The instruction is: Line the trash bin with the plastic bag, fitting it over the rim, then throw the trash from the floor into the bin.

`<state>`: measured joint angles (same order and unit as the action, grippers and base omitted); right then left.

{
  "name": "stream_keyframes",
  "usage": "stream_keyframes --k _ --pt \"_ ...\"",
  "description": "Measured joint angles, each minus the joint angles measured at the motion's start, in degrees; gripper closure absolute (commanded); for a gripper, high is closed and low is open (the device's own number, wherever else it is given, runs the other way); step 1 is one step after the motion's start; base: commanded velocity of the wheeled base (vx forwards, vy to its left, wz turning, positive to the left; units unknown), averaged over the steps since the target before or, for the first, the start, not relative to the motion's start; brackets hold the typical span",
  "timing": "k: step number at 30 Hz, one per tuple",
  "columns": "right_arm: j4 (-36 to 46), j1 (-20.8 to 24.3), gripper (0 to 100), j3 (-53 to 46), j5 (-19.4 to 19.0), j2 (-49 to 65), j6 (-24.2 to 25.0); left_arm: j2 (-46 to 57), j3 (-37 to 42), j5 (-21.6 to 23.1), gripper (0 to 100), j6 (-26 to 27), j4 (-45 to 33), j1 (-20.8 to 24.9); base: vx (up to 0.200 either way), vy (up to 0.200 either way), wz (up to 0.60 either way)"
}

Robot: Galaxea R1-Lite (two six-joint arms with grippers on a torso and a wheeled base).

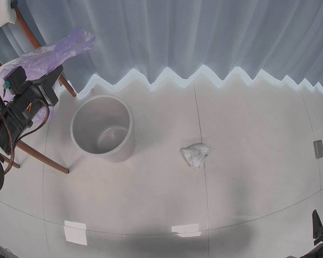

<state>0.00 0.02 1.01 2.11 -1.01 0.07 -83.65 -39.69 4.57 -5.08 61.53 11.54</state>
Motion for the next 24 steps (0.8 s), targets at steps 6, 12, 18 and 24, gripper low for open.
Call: stream_keyframes --k 6,12,18,24 --pt "0.00 0.00 0 0.00 0.00 0.00 0.00 1.16 0.59 0.07 100 -2.13 0.06 3.72 0.000 0.000 0.00" --pt "0.00 0.00 0 0.00 0.00 0.00 0.02 3.69 0.74 0.02 100 -4.06 -0.66 7.80 0.000 0.000 0.00" --pt "0.00 0.00 0 0.00 0.00 0.00 0.02 5.75 1.24 0.02 100 -4.16 -0.79 10.01 0.000 0.000 0.00" --pt "0.00 0.02 0 0.00 0.00 0.00 0.02 6.40 2.12 0.07 100 -4.11 -0.82 10.36 0.000 0.000 0.00"
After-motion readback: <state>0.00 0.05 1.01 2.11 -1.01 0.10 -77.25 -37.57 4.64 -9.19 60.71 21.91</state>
